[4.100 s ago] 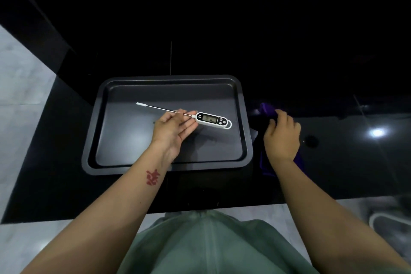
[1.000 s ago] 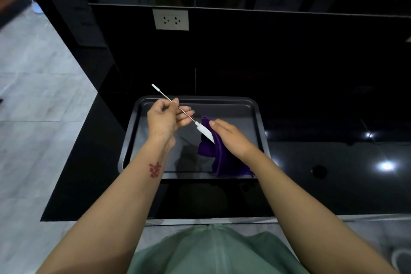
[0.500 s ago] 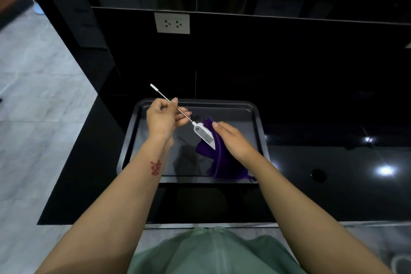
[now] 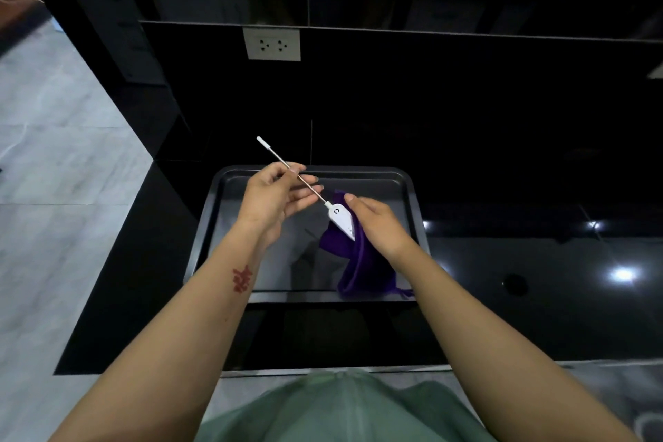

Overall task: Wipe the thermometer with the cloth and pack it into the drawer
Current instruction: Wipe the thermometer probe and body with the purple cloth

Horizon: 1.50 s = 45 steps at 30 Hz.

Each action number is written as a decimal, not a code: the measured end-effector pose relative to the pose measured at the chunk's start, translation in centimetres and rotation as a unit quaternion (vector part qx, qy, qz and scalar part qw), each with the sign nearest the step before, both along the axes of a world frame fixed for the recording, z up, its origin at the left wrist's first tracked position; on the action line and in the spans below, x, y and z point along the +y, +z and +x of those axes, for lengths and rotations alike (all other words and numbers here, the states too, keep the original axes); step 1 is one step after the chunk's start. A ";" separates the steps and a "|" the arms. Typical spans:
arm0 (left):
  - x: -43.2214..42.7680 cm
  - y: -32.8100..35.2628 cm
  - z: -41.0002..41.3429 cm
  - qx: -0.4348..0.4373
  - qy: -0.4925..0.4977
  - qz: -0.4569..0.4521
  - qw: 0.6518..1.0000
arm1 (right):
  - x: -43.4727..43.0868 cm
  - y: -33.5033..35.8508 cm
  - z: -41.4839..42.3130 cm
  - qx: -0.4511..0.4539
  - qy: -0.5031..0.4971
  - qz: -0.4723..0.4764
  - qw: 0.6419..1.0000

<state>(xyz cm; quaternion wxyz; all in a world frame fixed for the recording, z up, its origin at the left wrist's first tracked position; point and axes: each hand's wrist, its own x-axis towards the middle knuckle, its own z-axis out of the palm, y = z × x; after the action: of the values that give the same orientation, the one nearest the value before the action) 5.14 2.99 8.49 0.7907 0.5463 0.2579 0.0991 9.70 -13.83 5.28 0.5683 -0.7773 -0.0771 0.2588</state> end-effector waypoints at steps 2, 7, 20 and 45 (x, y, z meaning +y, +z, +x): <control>-0.1 0.0 0.2 0.005 0.029 0.024 0.999 | 0.0 0.0 0.0 0.004 0.002 0.008 1.000; -0.6 0.5 0.6 -0.011 0.044 0.037 0.998 | -0.3 0.1 0.3 0.096 0.001 0.063 0.993; -1.3 0.3 1.1 -0.015 0.082 0.094 0.992 | 0.0 0.3 -0.5 0.103 0.013 0.093 0.990; -2.1 0.1 0.9 -0.019 0.078 0.164 0.983 | 1.2 -0.8 -1.1 -0.147 -0.032 -0.059 0.987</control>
<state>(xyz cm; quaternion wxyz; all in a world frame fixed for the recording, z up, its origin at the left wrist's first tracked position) 6.08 0.92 8.54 0.6846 0.6450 0.2651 0.2121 8.58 -12.62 4.51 0.5123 -0.8409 -0.1192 0.1276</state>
